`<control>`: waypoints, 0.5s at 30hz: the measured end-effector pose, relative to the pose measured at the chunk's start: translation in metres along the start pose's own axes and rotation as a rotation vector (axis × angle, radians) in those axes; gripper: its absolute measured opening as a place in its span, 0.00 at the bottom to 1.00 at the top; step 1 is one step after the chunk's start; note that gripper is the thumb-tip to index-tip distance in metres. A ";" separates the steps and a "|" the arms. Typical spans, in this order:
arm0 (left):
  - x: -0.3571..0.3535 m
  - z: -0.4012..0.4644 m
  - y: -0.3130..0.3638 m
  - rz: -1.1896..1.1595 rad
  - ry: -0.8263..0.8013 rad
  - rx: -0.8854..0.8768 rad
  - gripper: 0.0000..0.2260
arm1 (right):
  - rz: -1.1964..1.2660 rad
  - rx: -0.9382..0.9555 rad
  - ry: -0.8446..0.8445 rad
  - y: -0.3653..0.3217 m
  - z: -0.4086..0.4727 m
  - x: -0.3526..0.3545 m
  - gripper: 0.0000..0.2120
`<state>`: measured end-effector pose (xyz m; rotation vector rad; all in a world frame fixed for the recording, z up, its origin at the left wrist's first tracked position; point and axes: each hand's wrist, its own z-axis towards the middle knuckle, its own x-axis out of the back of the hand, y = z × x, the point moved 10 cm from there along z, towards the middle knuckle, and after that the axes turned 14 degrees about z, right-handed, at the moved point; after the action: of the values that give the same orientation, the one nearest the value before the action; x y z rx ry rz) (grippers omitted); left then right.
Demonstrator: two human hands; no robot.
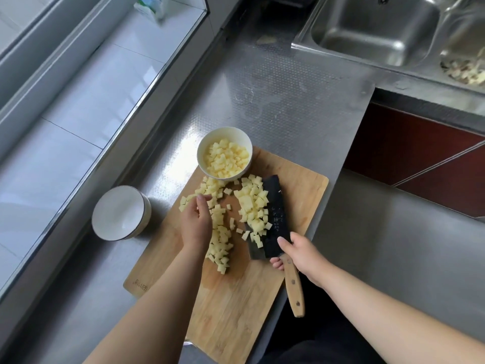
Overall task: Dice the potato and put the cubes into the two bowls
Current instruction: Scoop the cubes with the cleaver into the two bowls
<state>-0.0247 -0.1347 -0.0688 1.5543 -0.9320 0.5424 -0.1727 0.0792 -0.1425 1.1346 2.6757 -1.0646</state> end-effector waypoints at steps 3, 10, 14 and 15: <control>0.001 0.003 0.006 0.014 0.024 -0.018 0.14 | -0.049 0.016 -0.010 -0.005 -0.002 0.007 0.14; 0.002 0.007 0.016 0.119 0.087 -0.046 0.14 | -0.113 0.011 -0.020 -0.004 -0.009 0.022 0.16; 0.002 0.005 0.036 0.217 0.092 -0.138 0.14 | -0.105 0.031 -0.035 -0.010 -0.012 0.024 0.16; 0.004 0.004 0.040 0.229 0.098 -0.156 0.14 | -0.097 0.039 -0.041 -0.013 -0.013 0.023 0.15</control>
<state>-0.0558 -0.1397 -0.0428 1.2783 -1.0576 0.6844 -0.1955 0.0951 -0.1312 0.9869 2.7143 -1.1457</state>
